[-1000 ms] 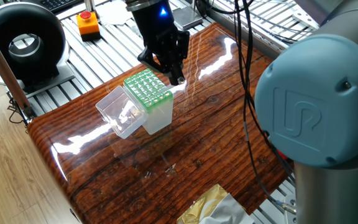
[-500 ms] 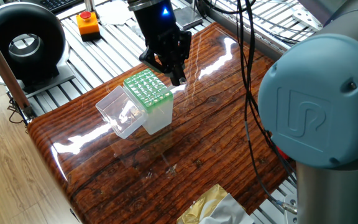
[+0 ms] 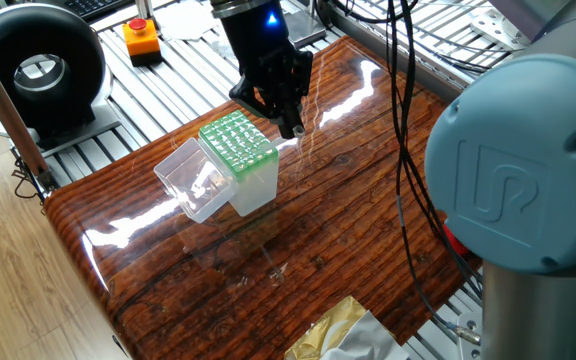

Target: Insert a large pipette tip into the holder for large pipette tips

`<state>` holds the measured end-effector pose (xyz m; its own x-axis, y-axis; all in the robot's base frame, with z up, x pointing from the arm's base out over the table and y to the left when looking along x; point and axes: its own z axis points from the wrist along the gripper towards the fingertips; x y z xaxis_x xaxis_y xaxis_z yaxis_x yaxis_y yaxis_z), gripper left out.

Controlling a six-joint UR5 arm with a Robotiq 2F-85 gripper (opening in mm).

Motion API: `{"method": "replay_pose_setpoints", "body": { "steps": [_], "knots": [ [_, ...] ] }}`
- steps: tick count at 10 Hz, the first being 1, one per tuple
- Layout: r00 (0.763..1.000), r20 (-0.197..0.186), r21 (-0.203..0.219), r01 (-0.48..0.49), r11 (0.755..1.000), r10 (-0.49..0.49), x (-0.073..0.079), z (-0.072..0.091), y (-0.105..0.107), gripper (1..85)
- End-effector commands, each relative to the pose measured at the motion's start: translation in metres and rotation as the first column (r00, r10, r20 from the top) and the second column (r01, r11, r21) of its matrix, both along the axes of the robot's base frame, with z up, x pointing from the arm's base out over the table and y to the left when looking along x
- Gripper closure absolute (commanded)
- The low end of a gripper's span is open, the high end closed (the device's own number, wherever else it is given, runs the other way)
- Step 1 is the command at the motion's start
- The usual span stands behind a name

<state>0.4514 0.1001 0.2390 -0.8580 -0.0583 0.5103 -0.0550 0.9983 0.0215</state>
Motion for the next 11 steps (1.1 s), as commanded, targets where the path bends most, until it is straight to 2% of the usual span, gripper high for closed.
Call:
{"method": "replay_pose_setpoints", "body": {
  "steps": [1, 7, 11],
  "knots": [
    [1.000, 0.004, 0.015, 0.001, 1.000, -0.001, -0.0005, 0.0005, 0.0016, 84.7],
    [1.000, 0.013, 0.005, -0.001, 1.000, 0.001, 0.0006, 0.0003, -0.0026, 84.7],
    [1.000, 0.021, 0.015, -0.001, 1.000, 0.001, 0.0006, -0.0046, -0.0032, 84.7]
  ]
}}
